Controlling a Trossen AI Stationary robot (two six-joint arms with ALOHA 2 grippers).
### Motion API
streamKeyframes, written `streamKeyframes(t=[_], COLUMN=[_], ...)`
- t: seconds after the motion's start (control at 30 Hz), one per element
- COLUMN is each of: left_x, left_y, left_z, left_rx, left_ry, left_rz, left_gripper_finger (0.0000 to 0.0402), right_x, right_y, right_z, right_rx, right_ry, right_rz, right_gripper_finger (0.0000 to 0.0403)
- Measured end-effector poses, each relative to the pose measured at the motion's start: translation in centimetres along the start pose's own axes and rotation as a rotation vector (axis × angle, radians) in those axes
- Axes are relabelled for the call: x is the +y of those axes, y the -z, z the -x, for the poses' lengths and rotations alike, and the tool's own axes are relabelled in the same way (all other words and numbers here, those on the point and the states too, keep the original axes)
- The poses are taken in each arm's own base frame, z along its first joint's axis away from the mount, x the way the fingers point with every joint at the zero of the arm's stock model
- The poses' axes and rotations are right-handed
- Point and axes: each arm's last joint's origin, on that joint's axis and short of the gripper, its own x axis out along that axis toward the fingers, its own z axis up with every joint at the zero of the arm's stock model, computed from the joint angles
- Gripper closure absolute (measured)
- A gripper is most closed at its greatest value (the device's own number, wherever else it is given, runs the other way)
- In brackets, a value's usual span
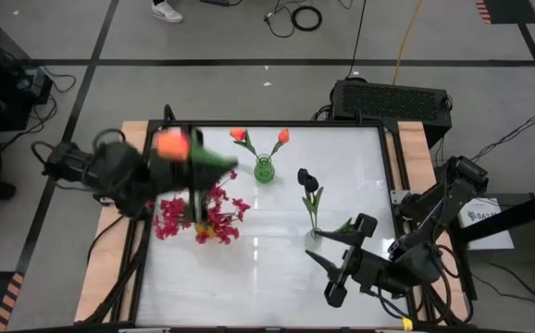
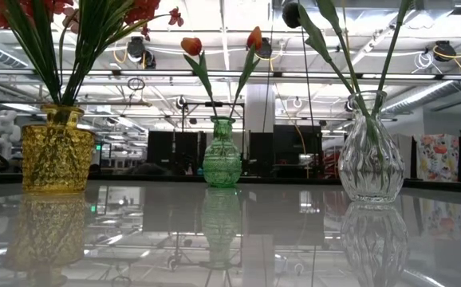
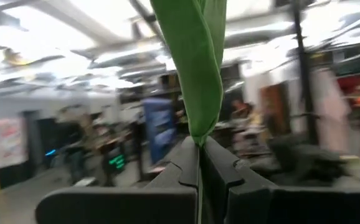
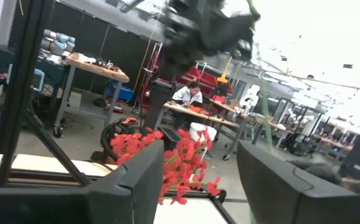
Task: Sort flowers into vase by color
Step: Put the orange flower into the green vase
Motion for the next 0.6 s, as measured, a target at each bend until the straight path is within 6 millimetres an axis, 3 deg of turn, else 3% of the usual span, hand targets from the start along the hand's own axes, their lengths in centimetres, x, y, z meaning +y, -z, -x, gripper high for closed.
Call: streamKeyframes(t=[0.17, 0.3, 0.6], left_x=[5.3, 9.0, 14.3], left_y=[1.4, 2.9, 7.5], left_z=[-0.2, -0.5, -1.7], left_rx=[0.108, 0.159, 0.337], left_ry=[-0.119, -0.061, -0.038], left_rz=[0.012, 0.07, 0.163], left_gripper_finger=[0.04, 0.04, 0.04], right_x=[-0.1, -0.5, -0.9], right_y=[-0.3, -0.6, -1.2], right_z=[0.5, 1.2, 2.8], right_rx=[0.004, 0.082, 0.112], right_ry=[0.014, 0.087, 0.074], right_rz=[0.063, 0.141, 0.178], right_gripper_finger=[0.0199, 0.0197, 0.0197])
